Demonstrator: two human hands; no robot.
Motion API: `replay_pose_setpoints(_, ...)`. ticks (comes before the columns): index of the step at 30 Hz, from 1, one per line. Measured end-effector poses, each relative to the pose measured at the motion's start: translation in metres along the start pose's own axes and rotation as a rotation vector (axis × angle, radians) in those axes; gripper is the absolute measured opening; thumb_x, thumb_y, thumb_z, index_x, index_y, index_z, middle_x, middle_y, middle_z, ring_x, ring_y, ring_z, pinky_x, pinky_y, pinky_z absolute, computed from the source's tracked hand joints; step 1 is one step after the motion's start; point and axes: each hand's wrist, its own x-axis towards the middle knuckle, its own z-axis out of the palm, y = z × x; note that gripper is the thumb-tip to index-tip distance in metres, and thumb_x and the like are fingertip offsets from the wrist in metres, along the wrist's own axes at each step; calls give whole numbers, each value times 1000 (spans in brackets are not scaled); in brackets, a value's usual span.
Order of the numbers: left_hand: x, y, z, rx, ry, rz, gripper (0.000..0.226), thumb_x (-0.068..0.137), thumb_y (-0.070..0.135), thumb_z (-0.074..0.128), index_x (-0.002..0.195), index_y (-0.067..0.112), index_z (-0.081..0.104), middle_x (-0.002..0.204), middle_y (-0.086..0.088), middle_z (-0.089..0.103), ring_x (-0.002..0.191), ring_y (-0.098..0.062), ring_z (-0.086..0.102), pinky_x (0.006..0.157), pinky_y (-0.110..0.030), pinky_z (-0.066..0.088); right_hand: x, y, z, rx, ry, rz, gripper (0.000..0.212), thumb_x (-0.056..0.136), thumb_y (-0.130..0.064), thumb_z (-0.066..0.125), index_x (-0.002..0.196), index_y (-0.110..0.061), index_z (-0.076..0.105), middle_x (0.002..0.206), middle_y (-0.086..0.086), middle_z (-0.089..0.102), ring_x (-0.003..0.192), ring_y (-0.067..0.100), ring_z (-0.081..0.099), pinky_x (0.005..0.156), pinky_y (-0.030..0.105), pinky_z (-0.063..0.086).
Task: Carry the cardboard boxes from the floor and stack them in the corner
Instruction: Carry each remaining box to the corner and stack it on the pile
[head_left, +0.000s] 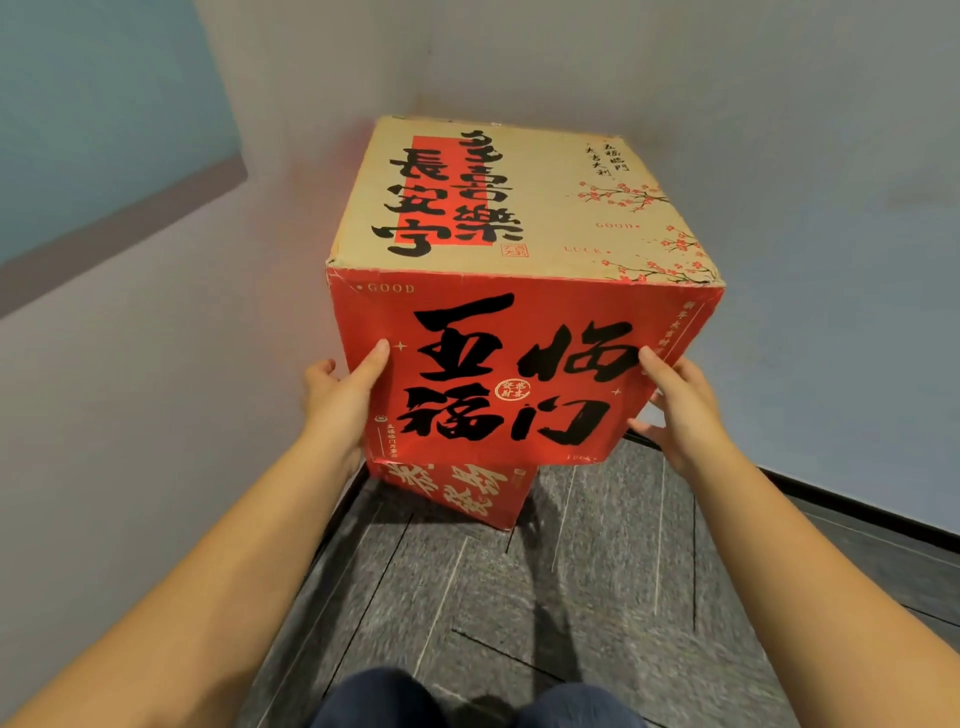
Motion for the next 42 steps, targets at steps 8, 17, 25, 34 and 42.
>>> replay_pose_setpoints(8, 17, 9, 8, -19, 54, 76, 56, 92, 30, 55, 135, 3, 31, 104, 2, 53, 72, -1, 50, 54, -26, 42, 11, 1, 7, -27, 4, -56, 25, 91, -31, 56, 113, -19, 56, 126, 4, 60, 99, 12, 60, 90, 53, 47)
replay_pose_setpoints(17, 49, 34, 14, 122, 36, 131, 32, 98, 31, 41, 125, 14, 39, 88, 12, 45, 72, 2, 42, 79, -28, 37, 7, 13, 21, -19, 29, -33, 29, 89, -28, 59, 112, -18, 44, 121, 2, 52, 104, 16, 55, 78, 42, 50)
replay_pose_setpoints(25, 62, 46, 11, 203, -9, 132, 41, 100, 31, 35, 138, 13, 36, 111, 5, 42, 85, -6, 45, 82, -27, 31, 6, 10, 38, -17, -22, -23, 35, 90, -26, 57, 122, -19, 44, 94, -12, 49, 83, 1, 49, 84, 44, 51)
replay_pose_setpoints(34, 70, 41, 2, 164, -7, 144, 43, 100, 30, 37, 139, 15, 30, 125, 3, 46, 100, -9, 41, 86, -28, 31, 7, 9, 50, -11, -46, -21, 40, 90, -27, 58, 127, -19, 44, 100, -11, 49, 84, -1, 47, 83, 43, 51)
replay_pose_setpoints(42, 77, 45, 1, 119, -109, 121, 43, 101, 25, 32, 143, 18, 29, 139, -2, 48, 78, 0, 50, 75, -20, 43, 5, 8, 48, -9, -38, -32, 40, 91, -27, 56, 128, -16, 47, 95, -14, 50, 86, -1, 48, 80, 41, 49)
